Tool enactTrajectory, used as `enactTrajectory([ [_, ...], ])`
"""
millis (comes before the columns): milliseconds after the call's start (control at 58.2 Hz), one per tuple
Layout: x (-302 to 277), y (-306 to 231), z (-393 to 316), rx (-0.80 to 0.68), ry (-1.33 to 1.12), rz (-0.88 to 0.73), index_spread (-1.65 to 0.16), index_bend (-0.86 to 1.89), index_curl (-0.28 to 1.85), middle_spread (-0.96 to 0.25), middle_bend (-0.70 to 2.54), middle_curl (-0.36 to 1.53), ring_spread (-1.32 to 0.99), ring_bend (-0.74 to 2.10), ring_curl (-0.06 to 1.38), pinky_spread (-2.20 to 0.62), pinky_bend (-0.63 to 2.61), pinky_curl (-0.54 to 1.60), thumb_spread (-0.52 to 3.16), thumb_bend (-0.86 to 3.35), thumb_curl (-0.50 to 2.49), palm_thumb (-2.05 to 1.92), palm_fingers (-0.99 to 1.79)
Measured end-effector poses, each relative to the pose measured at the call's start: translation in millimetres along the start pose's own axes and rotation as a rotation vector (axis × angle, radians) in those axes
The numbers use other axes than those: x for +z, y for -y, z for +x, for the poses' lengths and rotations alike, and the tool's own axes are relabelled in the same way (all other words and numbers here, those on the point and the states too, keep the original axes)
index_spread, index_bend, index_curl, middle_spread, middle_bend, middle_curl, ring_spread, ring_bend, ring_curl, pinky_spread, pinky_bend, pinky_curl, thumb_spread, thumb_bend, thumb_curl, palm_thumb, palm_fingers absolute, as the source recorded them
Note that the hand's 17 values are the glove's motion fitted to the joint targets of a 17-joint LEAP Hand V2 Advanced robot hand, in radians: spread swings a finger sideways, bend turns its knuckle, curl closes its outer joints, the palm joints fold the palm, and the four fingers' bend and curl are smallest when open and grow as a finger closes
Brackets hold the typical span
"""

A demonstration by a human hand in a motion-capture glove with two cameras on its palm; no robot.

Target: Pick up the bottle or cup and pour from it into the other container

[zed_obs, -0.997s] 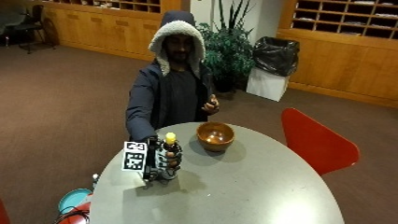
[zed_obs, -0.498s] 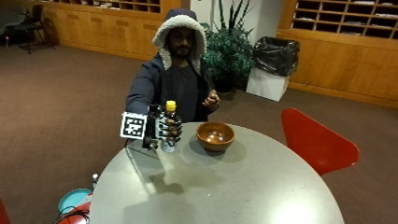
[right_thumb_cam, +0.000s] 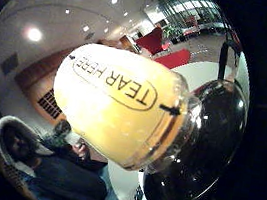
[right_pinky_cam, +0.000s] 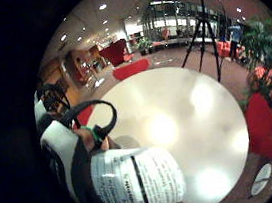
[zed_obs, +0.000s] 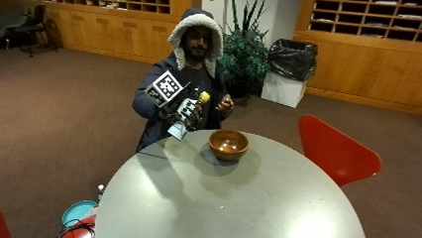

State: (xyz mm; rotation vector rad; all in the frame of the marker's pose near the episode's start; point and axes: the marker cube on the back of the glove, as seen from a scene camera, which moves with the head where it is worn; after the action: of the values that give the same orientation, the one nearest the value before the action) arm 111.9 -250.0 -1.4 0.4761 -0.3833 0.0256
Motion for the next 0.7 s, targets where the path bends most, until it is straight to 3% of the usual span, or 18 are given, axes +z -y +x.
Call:
enactTrajectory([
  [34, 1.3, 0.0, -2.5, -0.162, -0.065, -0.01, -0.3, 0.19, 0.56, -0.25, 0.55, 0.5, -0.21, 0.66, 0.46, -0.21, 0.4, 0.38, 0.12, -0.03, 0.79, 1.0, 1.35],
  [69, 3.6, 1.7, -7.9, -0.215, -0.132, -0.023, -0.3, 0.19, 0.57, -0.25, 0.55, 0.5, -0.21, 0.66, 0.46, -0.21, 0.4, 0.38, 0.12, -0.03, 0.79, 1.0, 1.35],
  [602, 62.2, 4.0, -85.7, -0.559, -0.647, -0.199, -0.3, 0.19, 0.57, -0.25, 0.56, 0.5, -0.21, 0.66, 0.46, -0.21, 0.4, 0.37, 0.12, -0.03, 0.8, 0.99, 1.35],
  [705, 80.8, -18.2, -100.9, -0.616, -0.742, -0.233, -0.3, 0.19, 0.57, -0.25, 0.56, 0.5, -0.21, 0.66, 0.46, -0.21, 0.4, 0.37, 0.12, -0.03, 0.8, 0.99, 1.35],
])
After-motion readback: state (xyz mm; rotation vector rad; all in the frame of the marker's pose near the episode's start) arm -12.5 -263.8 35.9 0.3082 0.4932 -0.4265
